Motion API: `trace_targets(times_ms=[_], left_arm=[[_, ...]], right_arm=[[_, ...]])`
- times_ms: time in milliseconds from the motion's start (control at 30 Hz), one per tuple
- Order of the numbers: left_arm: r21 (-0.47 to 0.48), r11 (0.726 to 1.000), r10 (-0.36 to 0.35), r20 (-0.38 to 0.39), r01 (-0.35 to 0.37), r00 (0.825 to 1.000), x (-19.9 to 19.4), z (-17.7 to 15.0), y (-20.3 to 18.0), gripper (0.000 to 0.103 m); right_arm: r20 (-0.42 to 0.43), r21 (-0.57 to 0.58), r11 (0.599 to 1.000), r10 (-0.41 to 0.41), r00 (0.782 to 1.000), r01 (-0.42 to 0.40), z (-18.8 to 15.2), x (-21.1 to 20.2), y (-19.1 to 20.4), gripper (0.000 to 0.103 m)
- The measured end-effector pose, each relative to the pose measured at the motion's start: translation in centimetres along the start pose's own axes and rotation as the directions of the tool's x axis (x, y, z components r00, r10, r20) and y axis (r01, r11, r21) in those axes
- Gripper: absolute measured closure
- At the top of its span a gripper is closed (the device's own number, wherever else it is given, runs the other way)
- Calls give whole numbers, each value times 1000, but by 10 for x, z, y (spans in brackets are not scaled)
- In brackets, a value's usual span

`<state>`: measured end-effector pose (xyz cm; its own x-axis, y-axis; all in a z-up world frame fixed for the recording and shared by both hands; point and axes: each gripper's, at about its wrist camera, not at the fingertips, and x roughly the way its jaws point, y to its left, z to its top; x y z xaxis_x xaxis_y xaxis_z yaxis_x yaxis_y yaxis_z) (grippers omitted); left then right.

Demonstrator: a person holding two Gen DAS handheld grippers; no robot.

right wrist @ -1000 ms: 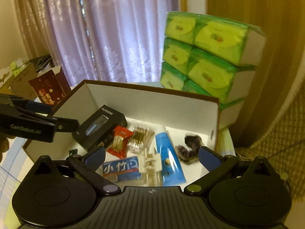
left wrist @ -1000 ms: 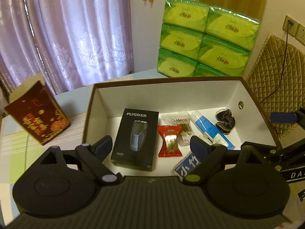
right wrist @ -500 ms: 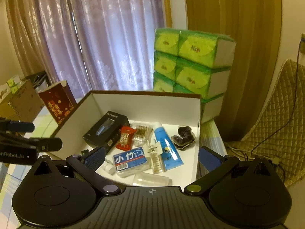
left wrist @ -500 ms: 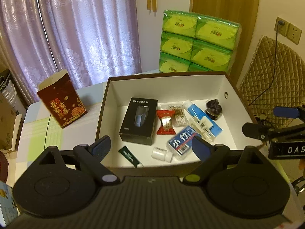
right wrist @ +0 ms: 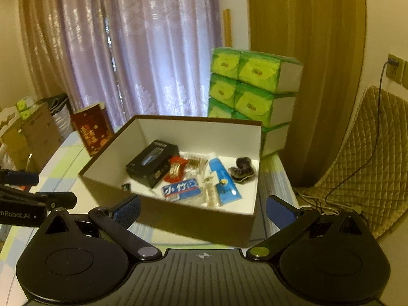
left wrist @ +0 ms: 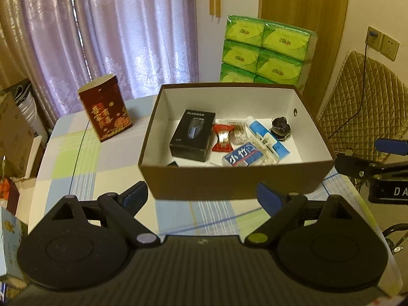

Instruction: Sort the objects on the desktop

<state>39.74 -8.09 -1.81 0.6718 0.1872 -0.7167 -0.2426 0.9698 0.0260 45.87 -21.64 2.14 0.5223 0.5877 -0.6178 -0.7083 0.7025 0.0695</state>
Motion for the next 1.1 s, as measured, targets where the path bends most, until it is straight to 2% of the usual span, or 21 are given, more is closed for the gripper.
trace_targets(times_ms=[233,500,767,1100], left_arm=[[-30,999,32,20,-32,999,-36,-28,0,13],[-35,998,43,26,-42,999,-62,-52,-3,13],[-10,998,69,20,-69,997,-75,-71,-6,8],[4,998,65,-9,-65,998,-77,-88,-7,6]], right_arm=[[-10,-4,999,41,999,-41,-21,-26,10,2],[-11,-52,998,36,999,-37,-46,-52,23,2],[-15,-46,998,32,999,-33,-59,-66,27,2],[-46,-36,999,9,999,-11,-75,-70,31,2]])
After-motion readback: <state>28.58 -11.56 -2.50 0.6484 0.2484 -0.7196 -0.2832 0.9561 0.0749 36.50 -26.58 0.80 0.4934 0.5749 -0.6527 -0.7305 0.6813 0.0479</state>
